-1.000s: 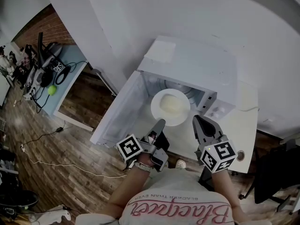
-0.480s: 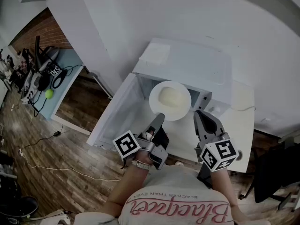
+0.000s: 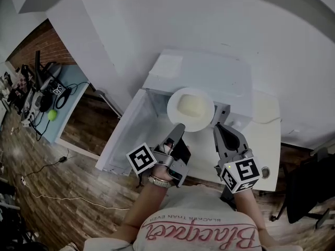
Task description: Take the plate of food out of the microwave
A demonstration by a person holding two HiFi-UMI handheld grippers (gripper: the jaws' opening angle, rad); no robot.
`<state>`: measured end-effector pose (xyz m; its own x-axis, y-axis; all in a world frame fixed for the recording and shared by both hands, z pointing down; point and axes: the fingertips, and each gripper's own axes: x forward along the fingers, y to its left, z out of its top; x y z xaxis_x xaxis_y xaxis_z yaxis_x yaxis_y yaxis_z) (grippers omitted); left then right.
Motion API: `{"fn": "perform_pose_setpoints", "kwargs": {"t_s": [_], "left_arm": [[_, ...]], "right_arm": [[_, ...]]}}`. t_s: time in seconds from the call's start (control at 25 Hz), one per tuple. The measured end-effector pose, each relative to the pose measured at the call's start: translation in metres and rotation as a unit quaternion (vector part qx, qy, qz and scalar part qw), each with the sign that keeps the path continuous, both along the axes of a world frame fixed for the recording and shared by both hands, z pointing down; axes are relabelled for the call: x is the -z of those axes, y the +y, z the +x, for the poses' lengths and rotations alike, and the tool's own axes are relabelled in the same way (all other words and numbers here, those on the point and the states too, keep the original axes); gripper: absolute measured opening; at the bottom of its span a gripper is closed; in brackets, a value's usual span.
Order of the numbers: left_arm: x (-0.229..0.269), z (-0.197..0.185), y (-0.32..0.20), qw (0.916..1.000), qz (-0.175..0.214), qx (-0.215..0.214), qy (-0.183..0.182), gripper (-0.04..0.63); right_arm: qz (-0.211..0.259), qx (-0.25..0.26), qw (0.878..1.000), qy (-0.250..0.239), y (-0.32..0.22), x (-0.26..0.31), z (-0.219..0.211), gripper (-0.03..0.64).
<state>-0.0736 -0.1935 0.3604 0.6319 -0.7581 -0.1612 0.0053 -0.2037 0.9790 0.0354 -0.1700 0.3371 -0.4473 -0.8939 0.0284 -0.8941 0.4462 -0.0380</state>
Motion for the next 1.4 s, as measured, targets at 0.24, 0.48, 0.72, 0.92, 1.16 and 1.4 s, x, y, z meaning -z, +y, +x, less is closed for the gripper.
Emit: {"fn": "perform_pose_setpoints", "kwargs": {"t_s": [0.24, 0.48, 0.72, 0.92, 1.16, 1.4], "left_arm": [[0.004, 0.01, -0.008, 0.9999, 0.005, -0.012, 0.0, 0.015], [0.007, 0.021, -0.011, 0.9997, 0.003, -0.024, 0.007, 0.015], [0.014, 0.033, -0.012, 0.9992, 0.014, -0.036, 0.007, 0.015], [0.02, 0.038, -0.013, 0.9989, 0.022, -0.041, 0.003, 0.015], [0.023, 0.044, -0.013, 0.9989, 0.025, -0.039, 0.005, 0.015], [0.024, 0.045, -0.012, 0.9986, 0.031, -0.043, 0.007, 0.015]], "right_arm": [[0.011, -0.013, 1.0, 0.013, 0.001, 0.002, 0.005, 0.011], [0.023, -0.042, 0.999, 0.011, 0.001, 0.01, 0.016, 0.011], [0.032, -0.048, 0.998, 0.007, 0.003, 0.013, 0.018, 0.011], [0.034, -0.047, 0.998, 0.01, 0.006, 0.014, 0.014, 0.011], [0.032, -0.067, 0.997, 0.009, 0.007, 0.013, 0.024, 0.011], [0.034, -0.087, 0.996, 0.009, 0.006, 0.015, 0.032, 0.011]]}}
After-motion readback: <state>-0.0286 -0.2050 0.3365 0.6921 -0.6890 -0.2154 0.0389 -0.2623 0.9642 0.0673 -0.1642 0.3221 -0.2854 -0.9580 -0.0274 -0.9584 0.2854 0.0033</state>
